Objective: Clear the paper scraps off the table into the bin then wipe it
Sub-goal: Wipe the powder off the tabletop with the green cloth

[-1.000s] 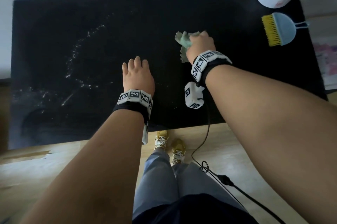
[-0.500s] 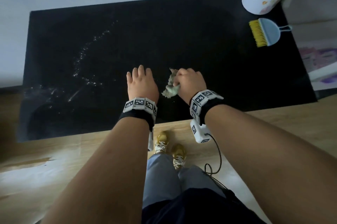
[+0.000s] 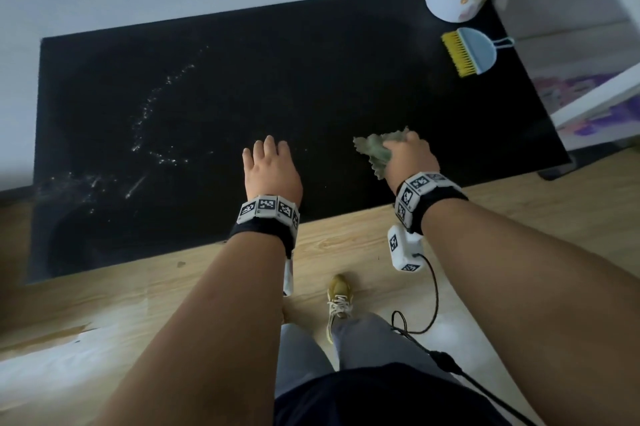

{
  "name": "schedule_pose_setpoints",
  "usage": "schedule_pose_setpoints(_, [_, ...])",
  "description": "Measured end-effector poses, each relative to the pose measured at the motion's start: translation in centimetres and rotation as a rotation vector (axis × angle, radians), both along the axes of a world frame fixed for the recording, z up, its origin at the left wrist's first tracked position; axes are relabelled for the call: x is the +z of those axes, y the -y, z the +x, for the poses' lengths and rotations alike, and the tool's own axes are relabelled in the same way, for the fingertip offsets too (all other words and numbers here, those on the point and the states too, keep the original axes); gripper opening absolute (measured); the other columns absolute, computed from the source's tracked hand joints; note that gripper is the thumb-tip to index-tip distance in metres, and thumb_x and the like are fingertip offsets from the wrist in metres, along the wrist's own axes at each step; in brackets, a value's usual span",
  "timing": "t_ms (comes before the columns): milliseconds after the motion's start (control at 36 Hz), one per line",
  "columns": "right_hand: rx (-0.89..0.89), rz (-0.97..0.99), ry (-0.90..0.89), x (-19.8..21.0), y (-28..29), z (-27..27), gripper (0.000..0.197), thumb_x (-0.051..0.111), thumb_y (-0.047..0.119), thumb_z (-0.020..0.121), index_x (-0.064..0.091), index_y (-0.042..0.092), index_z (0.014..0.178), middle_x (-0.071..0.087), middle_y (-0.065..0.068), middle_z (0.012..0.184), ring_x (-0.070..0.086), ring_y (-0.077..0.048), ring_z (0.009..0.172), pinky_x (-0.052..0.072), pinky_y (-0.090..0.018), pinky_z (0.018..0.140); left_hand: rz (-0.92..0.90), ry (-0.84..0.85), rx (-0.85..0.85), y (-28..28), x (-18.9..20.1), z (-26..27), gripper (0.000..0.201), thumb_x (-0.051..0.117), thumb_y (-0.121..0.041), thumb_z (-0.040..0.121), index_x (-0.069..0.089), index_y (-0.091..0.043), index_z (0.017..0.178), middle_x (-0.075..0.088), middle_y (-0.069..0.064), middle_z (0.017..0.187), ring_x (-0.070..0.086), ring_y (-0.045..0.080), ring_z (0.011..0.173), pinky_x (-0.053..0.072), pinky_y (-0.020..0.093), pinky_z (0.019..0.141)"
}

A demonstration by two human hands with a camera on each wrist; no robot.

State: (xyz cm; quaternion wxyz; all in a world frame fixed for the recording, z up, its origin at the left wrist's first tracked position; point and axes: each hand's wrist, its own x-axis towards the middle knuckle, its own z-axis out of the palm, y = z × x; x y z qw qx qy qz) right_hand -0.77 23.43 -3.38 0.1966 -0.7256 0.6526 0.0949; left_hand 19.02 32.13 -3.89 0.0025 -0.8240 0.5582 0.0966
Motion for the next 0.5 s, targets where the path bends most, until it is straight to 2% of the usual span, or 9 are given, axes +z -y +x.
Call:
schedule_pose_setpoints(278, [-0.059, -0.056, 0.046, -0.4, -6.4, 6.8, 0.036, 0.064, 0.028, 0.086, 0.062, 0.019, 0.121, 0.043, -0.009, 0.128, 0.048, -0.025, 0.114, 0.052, -0.04, 0.087, -0.001, 0.025, -0.06, -2.5, 0.3, 3.6, 0.049, 0.044, -0.015, 0.093, 0.039, -0.012, 0.142, 0.03, 0.01, 0.152, 0.026, 0.029, 0.14, 0.016, 0.045, 0.119])
schedule_pose_setpoints(500, [0.007, -0.03, 0.102, -0.4, -9.3, 13.3, 0.034, 0.057, 0.014, 0.088, 0.063, 0.017, 0.121, 0.046, -0.009, 0.123, 0.054, -0.025, 0.104, 0.049, -0.033, 0.079, 0.009, 0.069, -0.077, -5.1, 0.7, 8.8, 0.047, 0.043, -0.015, 0.095, 0.038, -0.011, 0.142, 0.03, 0.011, 0.152, 0.026, 0.03, 0.14, 0.015, 0.045, 0.119])
